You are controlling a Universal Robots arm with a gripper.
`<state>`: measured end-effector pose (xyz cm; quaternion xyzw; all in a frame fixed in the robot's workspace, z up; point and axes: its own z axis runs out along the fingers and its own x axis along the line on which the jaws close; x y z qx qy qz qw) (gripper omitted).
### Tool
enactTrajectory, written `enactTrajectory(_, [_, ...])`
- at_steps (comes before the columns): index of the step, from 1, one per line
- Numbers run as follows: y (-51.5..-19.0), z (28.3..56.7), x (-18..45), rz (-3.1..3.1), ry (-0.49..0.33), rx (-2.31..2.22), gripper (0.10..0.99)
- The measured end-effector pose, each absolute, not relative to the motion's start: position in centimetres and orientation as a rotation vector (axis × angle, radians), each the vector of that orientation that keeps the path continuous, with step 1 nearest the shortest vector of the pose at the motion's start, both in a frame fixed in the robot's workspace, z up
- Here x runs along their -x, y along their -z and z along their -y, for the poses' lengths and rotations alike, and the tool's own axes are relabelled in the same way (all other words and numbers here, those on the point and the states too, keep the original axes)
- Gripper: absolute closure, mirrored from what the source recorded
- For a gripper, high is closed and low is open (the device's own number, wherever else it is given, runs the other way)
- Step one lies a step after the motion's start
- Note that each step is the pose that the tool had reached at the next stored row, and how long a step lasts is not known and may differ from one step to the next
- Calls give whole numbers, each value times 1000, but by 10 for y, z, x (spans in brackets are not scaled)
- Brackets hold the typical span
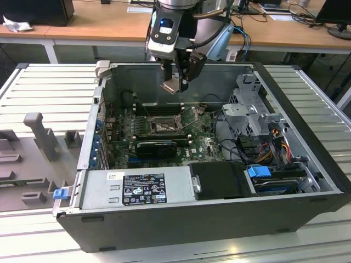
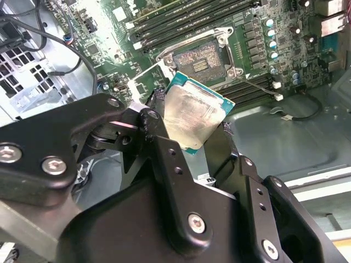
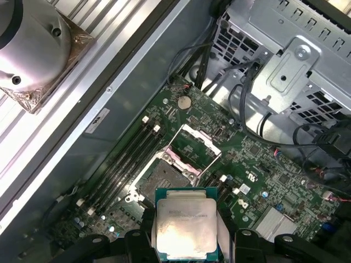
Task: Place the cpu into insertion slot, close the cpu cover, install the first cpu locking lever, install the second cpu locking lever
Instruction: 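Place the cpu into insertion slot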
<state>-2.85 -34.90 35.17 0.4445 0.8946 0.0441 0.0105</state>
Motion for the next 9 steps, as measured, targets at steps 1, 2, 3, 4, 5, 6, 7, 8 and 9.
enactTrajectory(1, [-352,349,28,-2789,-137,-1392,557])
enactTrajectory(2, [-352,349,28,-2788,-137,-1395,557])
enactTrajectory(3, [-352,349,28,-2784,-137,-1402,557])
enactTrajectory(4, [-352,349,28,-2780,-137,-1409,557])
enactTrajectory(5, [-352,349,28,-2777,-137,-1415,557])
enactTrajectory(6, [-352,349,28,-2774,-137,-1421,557])
enactTrajectory(7, [-352,349,28,-2771,-137,-1425,557])
enactTrajectory(8, [-352,349,28,-2768,-137,-1432,557])
enactTrajectory(9, [-352,349,28,-2765,-137,-1437,557])
